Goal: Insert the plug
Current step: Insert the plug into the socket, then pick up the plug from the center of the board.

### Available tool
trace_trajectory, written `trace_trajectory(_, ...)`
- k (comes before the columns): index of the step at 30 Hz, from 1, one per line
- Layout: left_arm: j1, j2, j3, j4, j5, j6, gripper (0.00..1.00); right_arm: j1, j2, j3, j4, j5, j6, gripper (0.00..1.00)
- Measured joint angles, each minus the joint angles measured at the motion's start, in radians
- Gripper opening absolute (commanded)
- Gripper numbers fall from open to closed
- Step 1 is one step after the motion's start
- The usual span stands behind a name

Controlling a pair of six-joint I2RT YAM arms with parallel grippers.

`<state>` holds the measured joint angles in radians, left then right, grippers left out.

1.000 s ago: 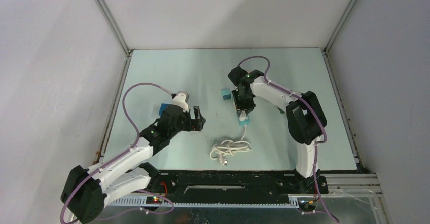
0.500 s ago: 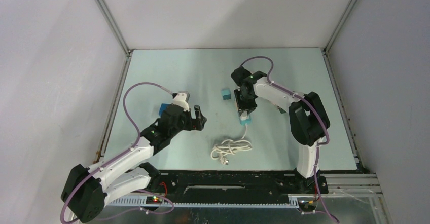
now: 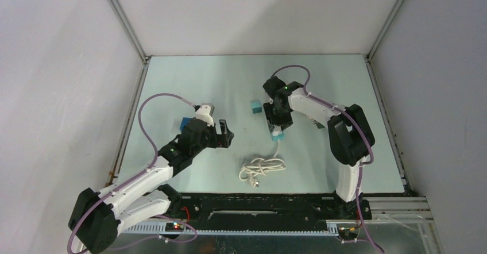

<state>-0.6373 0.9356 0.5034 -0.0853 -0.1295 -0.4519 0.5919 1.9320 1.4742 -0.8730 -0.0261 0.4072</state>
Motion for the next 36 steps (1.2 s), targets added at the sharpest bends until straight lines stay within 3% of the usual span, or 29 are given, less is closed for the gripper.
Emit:
trace_trajectory(5,0.0,-0.004,0.0,0.0,-0.001,0.0,0.92,0.009,-0.008,-0.072,-0.003,0.003,-0.04,0.97)
trace_trajectory(6,0.0,-0.004,0.0,0.0,-0.001,0.0,0.92,0.011,-0.013,-0.077,-0.006,0.004,-0.045,0.99)
trace_trajectory(21,0.0,-0.005,0.001,-0.019,-0.031,0.01,1.0,-0.001,-0.49,-0.192,0.031,0.089,-0.094,1.0)
trace_trajectory(28,0.0,-0.024,0.006,-0.072,-0.086,0.032,1.0,-0.21,-0.682,-0.349,0.089,0.029,-0.132,1.0)
trace_trajectory(36,0.006,0.004,0.07,-0.11,-0.109,0.045,1.0,-0.338,-0.709,-0.433,0.105,-0.048,-0.162,0.99)
